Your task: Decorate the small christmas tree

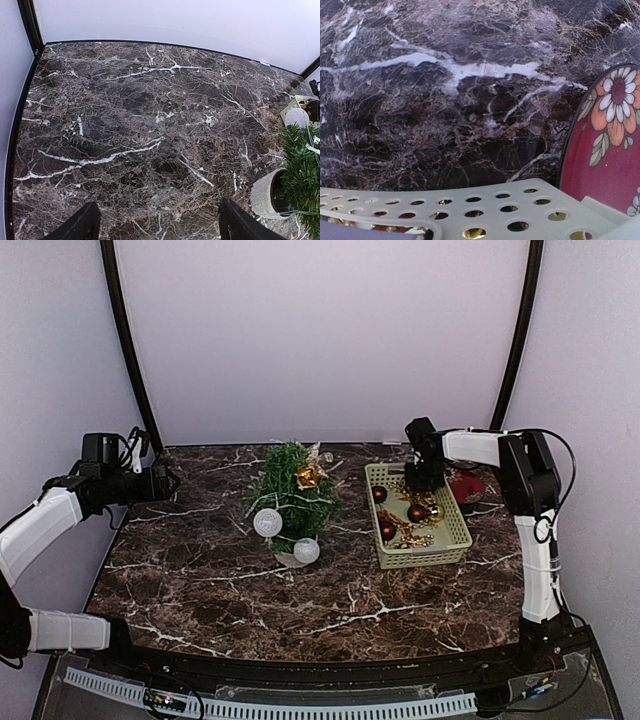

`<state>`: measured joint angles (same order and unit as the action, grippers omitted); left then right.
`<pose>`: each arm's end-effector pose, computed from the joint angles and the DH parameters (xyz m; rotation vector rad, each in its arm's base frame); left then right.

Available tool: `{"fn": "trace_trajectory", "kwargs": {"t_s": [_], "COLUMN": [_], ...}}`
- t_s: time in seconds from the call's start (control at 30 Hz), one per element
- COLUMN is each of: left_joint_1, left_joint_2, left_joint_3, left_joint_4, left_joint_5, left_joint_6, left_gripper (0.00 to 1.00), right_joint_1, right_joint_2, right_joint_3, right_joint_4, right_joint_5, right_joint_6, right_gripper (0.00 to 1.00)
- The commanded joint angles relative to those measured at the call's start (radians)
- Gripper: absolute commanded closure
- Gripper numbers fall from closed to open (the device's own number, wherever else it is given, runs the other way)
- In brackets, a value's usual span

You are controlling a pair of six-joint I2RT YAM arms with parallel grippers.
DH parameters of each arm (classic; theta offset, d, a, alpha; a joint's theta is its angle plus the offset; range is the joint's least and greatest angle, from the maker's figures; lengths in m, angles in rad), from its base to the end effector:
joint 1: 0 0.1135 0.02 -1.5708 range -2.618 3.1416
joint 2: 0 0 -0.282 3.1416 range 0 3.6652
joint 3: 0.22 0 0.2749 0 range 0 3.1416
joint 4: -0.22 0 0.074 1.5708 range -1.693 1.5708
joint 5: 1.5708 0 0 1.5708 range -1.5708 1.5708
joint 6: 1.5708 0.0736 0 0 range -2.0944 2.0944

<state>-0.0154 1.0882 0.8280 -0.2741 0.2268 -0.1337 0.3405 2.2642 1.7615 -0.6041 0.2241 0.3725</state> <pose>0.2889 -0.0210 0.2780 0.0120 2.1069 -0.3281 0.5045 0.1614 0.1233 0.1120 2.6288 -0.0605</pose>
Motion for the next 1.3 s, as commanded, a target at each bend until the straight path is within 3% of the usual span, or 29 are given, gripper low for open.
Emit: {"fn": "trace_trajectory", "kwargs": {"t_s": [0.0,0.3,0.5,0.83,1.07,1.27], "left_joint_1": [0.007,0.007,0.006,0.006,0.007,0.007], "left_joint_2": [-0.014,-0.006,0.001,-0.002,0.003,0.011], "left_joint_3": [-0.003,-0.004,-0.013,-0.033,-0.033,-0.032], "left_joint_4": [0.007,0.009,0.031,0.056,0.053,0.049], "left_joint_5": [0.005,0.003,0.023,0.030,0.021,0.016], "left_joint_6": [0.024,0.019,-0.015,-0.025,-0.024,-0.024], "left_gripper": [0.16,0.16,0.16,0.16,0.16,0.16], "right_joint_1": [-0.003,0.021,0.083,0.107,0.137,0.147], "right_joint_2": [0.032,-0.063,-0.158,-0.346,-0.586,-0.769], "right_joint_3": [0.025,-0.108,-0.188,-0.173,-0.411,-0.661], "right_joint_4": [0.007,0.080,0.113,-0.011,-0.101,-0.078], "right_joint_5": [0.005,-0.242,-0.305,-0.228,-0.087,-0.078], "right_joint_6": [0.051,0.036,0.050,-0.024,-0.003,0.091], "right_gripper": [0.73,0.76,0.77,0.68,0.53,0.57]}}
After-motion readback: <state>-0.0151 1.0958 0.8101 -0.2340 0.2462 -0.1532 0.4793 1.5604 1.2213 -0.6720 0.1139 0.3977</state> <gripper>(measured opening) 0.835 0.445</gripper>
